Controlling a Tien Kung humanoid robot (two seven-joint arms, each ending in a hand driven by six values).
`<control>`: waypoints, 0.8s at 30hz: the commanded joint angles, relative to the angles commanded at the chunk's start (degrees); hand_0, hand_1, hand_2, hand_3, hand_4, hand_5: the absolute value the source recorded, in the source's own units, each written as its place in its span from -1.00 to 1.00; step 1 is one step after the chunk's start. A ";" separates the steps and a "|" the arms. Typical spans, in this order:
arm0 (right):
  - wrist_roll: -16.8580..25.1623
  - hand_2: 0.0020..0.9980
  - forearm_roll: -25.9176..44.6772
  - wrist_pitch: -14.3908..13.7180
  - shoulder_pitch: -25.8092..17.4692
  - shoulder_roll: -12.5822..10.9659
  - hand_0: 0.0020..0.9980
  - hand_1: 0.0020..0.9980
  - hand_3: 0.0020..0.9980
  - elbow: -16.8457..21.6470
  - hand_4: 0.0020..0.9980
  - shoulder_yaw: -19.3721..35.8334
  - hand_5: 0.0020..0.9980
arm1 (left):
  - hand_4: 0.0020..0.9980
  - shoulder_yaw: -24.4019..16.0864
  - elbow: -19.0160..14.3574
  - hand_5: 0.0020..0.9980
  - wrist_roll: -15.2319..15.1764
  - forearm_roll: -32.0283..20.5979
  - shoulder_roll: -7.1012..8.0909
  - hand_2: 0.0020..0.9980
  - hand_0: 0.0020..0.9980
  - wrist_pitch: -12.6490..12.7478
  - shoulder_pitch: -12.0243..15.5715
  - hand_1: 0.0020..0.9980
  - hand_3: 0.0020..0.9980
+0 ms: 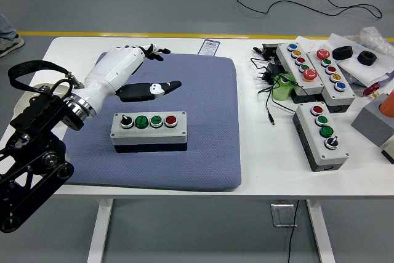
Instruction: Pick up the button,place it on the desk,press the button,press the button
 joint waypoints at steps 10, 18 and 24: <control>0.12 0.36 0.53 -0.03 0.05 -0.01 0.30 0.30 0.19 0.00 -0.13 -0.48 -0.39 | 0.23 1.54 1.49 0.54 4.72 -1.16 -0.67 -1.00 -1.00 -7.59 0.25 -1.00 0.26; 0.19 0.36 0.68 -0.02 0.31 0.00 0.30 0.30 0.19 0.00 -0.13 -0.61 -0.39 | 0.22 3.47 1.83 0.49 5.97 0.01 -0.46 -1.00 -1.00 -10.42 -0.26 -1.00 0.29; 0.24 0.36 0.68 -0.01 0.39 -0.01 0.30 0.30 0.19 0.00 -0.13 -0.58 -0.39 | 0.21 5.18 2.16 0.46 6.88 0.22 -0.88 -1.00 -1.00 -9.77 -0.52 -1.00 0.29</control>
